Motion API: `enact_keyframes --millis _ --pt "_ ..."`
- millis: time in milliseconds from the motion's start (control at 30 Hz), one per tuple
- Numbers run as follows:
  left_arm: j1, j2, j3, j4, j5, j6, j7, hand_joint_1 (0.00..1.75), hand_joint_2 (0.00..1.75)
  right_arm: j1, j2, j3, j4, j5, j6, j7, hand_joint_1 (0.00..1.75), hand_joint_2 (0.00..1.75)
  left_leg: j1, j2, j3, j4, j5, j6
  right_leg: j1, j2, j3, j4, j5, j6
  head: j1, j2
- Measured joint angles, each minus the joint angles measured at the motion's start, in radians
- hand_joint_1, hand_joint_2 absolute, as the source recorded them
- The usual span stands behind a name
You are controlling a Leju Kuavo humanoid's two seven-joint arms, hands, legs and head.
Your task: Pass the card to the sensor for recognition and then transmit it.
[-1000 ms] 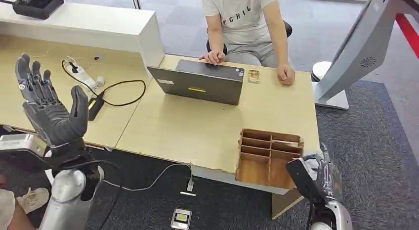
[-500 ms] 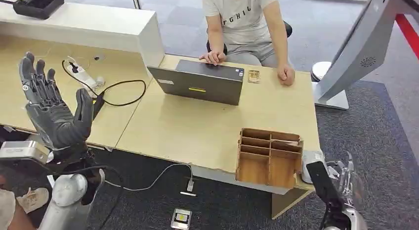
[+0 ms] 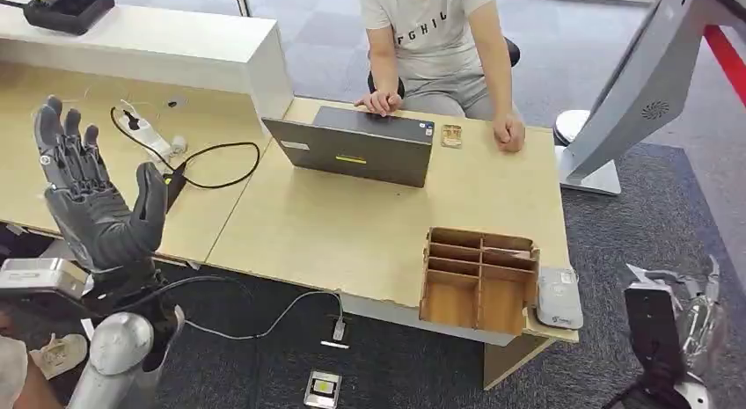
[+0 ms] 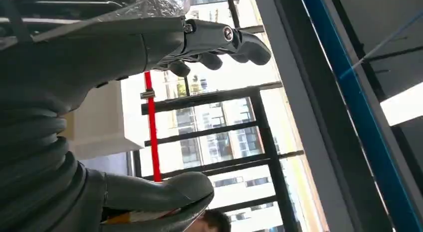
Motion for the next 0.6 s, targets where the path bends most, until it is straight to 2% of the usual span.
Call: enact_keyframes --millis 233,433,600 --pt "0.01 0.007 0.0 -0.024 -0.025 0.0 0.011 0.0 1.75 0.0 -0.005 -0.01 0.008 0.016 0.02 0.015 1.75 1.75 0.0 0.0 0.0 0.0 0.0 0.0 0.0 0.0 0.0 0.0 0.0 0.0 0.0 0.0" --pt "0.013 0.01 0.0 -0.043 -0.037 0.0 0.017 0.0 1.75 -0.002 -0.004 -0.008 0.064 0.011 0.03 0.015 1.75 1.75 0.0 0.0 -0.001 0.0 0.0 0.0 0.0 0.0 0.0 0.0 0.0 0.0 0.0 0.0" --pt "0.01 0.013 -0.004 -0.051 -0.021 0.0 0.017 0.0 1.75 -0.012 0.002 0.004 0.126 0.033 0.071 0.024 1.75 1.75 0.0 0.0 -0.001 0.0 0.0 0.0 0.0 0.0 0.0 0.0 0.0 0.0 0.0 0.0"
